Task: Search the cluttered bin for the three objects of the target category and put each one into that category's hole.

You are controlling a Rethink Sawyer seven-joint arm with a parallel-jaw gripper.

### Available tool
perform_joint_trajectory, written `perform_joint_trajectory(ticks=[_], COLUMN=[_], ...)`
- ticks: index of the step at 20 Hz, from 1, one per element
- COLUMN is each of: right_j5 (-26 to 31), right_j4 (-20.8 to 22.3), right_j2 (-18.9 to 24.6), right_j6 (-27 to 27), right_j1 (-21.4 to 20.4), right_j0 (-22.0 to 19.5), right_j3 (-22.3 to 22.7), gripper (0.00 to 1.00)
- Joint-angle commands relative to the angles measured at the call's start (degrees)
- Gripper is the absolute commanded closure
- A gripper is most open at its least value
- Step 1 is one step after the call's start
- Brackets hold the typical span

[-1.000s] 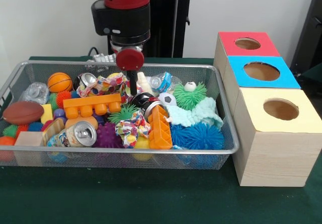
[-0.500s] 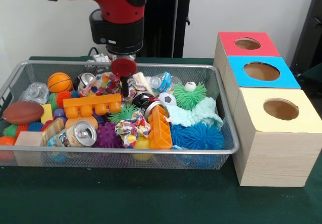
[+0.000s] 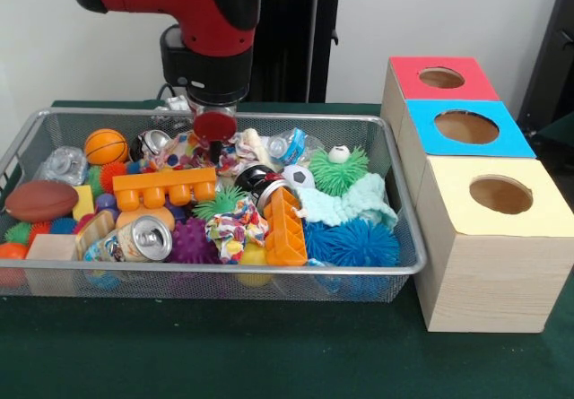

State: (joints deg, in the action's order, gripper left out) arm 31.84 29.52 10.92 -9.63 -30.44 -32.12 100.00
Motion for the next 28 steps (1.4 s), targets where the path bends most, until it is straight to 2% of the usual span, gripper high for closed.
perform_joint_trajectory(ticks=[1,2,4,6,11,13,16,18,24,28], right_j5=[1.8,2.1,3.6,4.8,7.8,9.2,10.6,9.7,4.8,3.5], right_j4=[-0.6,-0.4,-3.2,-4.4,-4.8,-3.0,3.6,8.0,10.1,10.2], right_j2=[-2.2,-0.9,2.2,2.9,0.8,-1.2,-6.0,-9.5,-11.0,-11.9], right_j6=[-13.4,-11.3,-9.3,-9.3,-9.7,-9.3,-7.8,-8.8,-10.9,-12.5], right_j1=[3.2,2.4,0.2,-1.7,-5.4,-6.4,-6.9,-6.0,-3.4,-3.6], right_j0=[-0.1,-0.6,-3.1,-3.1,-0.9,0.9,5.3,8.1,8.7,9.8], right_j3=[-4.7,-3.9,-1.8,-1.3,-2.4,-4.3,-8.7,-11.4,-12.2,-12.2], gripper=[1.00,1.00,1.00,1.00,1.00,1.00,1.00,1.00,1.00,1.00])
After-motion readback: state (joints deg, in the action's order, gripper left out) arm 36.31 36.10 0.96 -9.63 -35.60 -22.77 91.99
